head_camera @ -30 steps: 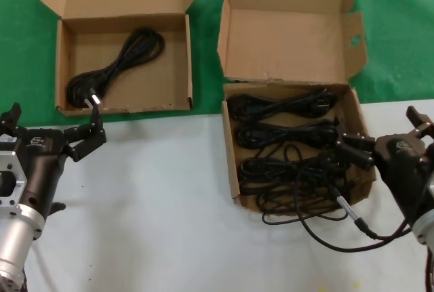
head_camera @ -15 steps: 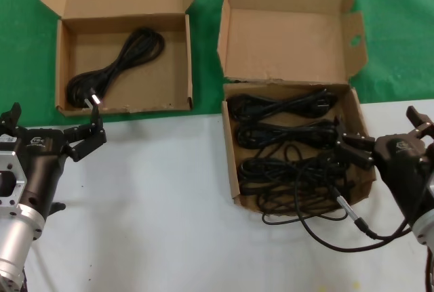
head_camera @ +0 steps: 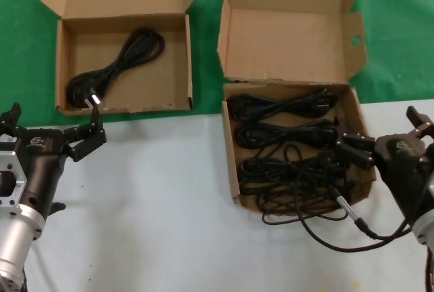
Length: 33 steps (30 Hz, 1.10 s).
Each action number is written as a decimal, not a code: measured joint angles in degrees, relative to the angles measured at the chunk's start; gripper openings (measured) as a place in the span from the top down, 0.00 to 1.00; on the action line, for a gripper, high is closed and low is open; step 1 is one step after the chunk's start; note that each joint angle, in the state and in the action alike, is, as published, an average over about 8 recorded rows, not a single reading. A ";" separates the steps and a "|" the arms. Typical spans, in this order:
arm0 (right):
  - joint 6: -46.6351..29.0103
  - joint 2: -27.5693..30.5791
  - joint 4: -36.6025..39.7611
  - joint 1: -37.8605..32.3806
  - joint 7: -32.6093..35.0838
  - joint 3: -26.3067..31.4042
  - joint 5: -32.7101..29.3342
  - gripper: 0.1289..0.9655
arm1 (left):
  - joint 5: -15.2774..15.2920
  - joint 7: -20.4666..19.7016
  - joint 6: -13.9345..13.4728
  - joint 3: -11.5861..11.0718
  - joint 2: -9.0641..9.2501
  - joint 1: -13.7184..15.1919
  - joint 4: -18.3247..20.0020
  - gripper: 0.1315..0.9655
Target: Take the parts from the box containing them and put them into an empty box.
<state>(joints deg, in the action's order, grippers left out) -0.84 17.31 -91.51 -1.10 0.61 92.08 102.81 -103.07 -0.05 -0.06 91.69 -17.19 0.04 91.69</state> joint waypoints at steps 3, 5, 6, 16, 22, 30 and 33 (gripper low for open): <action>0.00 0.00 0.00 0.00 0.00 0.00 0.00 0.00 | 0.00 0.00 0.00 0.00 0.00 0.00 0.00 0.00; 0.00 0.00 0.00 0.00 0.00 0.00 0.00 0.00 | 0.00 0.00 0.00 0.00 0.00 0.00 0.00 0.00; 0.00 0.00 0.00 0.00 0.00 0.00 0.00 0.00 | 0.00 0.00 0.00 0.00 0.00 0.00 0.00 0.00; 0.00 0.00 0.00 0.00 0.00 0.00 0.00 0.00 | 0.00 0.00 0.00 0.00 0.00 0.00 0.00 0.00; 0.00 0.00 0.00 0.00 0.00 0.00 0.00 0.00 | 0.00 0.00 0.00 0.00 0.00 0.00 0.00 0.00; 0.00 0.00 0.00 0.00 0.00 0.00 0.00 0.00 | 0.00 0.00 0.00 0.00 0.00 0.00 0.00 0.00; 0.00 0.00 0.00 0.00 0.00 0.00 0.00 0.00 | 0.00 0.00 0.00 0.00 0.00 0.00 0.00 0.00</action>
<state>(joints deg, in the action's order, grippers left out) -0.84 17.31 -91.51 -1.10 0.61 92.08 102.81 -103.07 -0.05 -0.06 91.69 -17.19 0.04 91.69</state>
